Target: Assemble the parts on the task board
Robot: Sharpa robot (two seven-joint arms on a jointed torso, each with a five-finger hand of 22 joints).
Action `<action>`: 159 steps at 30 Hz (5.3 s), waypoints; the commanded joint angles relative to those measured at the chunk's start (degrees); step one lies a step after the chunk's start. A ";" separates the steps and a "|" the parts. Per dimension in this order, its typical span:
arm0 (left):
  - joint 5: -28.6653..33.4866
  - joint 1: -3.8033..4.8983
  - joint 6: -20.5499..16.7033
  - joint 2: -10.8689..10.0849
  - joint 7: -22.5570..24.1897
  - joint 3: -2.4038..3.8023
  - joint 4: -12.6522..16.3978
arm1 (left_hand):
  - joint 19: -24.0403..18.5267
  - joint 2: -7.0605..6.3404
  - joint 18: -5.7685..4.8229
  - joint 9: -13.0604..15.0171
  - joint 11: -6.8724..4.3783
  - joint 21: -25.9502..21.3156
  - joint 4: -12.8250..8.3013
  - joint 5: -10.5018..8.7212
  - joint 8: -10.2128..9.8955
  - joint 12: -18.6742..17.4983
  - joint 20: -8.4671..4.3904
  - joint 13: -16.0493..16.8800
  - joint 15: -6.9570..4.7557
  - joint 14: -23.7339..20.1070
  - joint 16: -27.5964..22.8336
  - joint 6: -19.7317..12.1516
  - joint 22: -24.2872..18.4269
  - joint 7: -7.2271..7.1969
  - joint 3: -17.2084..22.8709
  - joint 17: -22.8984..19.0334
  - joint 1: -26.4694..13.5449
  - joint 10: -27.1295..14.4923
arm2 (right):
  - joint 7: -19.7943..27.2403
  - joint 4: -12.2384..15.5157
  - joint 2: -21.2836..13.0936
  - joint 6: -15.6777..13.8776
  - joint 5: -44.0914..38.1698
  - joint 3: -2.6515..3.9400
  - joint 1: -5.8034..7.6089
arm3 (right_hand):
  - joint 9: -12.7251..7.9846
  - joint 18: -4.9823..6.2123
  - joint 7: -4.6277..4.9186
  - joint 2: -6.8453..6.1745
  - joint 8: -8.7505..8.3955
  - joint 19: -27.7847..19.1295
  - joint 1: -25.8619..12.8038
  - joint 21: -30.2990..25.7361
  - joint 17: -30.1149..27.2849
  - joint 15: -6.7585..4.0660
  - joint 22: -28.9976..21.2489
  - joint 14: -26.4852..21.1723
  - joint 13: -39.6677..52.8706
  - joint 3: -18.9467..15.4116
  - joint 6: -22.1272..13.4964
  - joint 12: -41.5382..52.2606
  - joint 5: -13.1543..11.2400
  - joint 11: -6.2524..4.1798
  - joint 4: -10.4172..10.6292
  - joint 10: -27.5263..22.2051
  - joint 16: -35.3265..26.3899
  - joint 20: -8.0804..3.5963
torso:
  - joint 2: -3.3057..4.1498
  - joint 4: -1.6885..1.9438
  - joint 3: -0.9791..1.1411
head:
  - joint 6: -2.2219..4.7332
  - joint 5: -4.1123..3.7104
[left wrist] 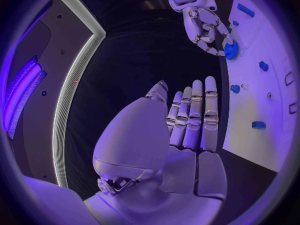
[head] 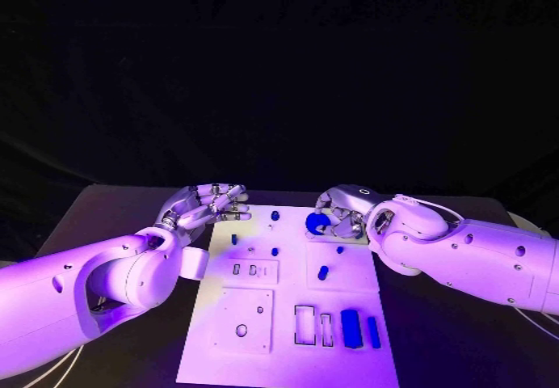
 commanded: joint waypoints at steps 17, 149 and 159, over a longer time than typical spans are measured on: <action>0.11 0.11 1.19 0.45 0.24 0.05 0.19 | 0.48 0.04 0.82 -0.06 0.23 -0.24 -0.03 -0.14 -0.36 -0.34 0.06 -0.02 0.26 -0.10 -0.41 0.11 -0.13 0.52 0.26 0.08 -0.58 0.36 | -3.33 -1.67 9.21 -5.32 -9.12 -0.23 -0.13 | -0.05 -0.81 -2.01 0.34 -0.29 5.88 -0.37 0.20 15.10 -0.47 15.06 5.97 12.12 0.51 2.42 0.27 0.25 -0.41 0.12 3.46 0.19 -0.40 | 0.06 0.13 -0.09 | -0.06 0.23; 0.11 0.15 1.06 -0.37 -0.21 0.04 0.26 | 0.61 -0.10 0.83 -0.16 0.26 -0.58 -0.11 -0.13 -0.60 -0.79 0.11 0.00 0.29 -0.14 -0.72 0.11 -0.38 0.54 0.52 0.36 -0.57 0.42 | 18.51 -4.97 -8.36 -1.18 14.84 -0.28 -4.28 | -1.45 -0.81 0.14 -0.49 -8.92 5.88 -1.29 0.20 15.10 1.10 15.06 5.97 11.37 -1.79 -1.11 -0.49 -2.66 1.50 -1.08 2.77 0.19 0.90 | -0.34 -1.93 1.05 | -1.01 -0.21; 0.11 0.15 1.06 -0.41 -0.34 0.04 0.21 | 0.62 -0.11 0.83 -0.17 0.27 -0.61 -0.11 -0.14 -0.62 -0.82 0.12 0.00 0.30 -0.14 -0.74 0.11 -0.40 0.55 0.53 0.38 -0.58 0.43 | 18.44 -5.30 -8.15 -1.29 15.05 -0.27 -4.32 | -1.04 -0.81 0.00 0.14 -8.09 5.88 -1.09 0.20 15.10 1.13 15.06 5.97 11.69 -1.13 1.20 -0.20 -2.42 1.45 -1.14 3.06 0.19 1.06 | -0.32 -2.01 1.14 | -0.99 -0.08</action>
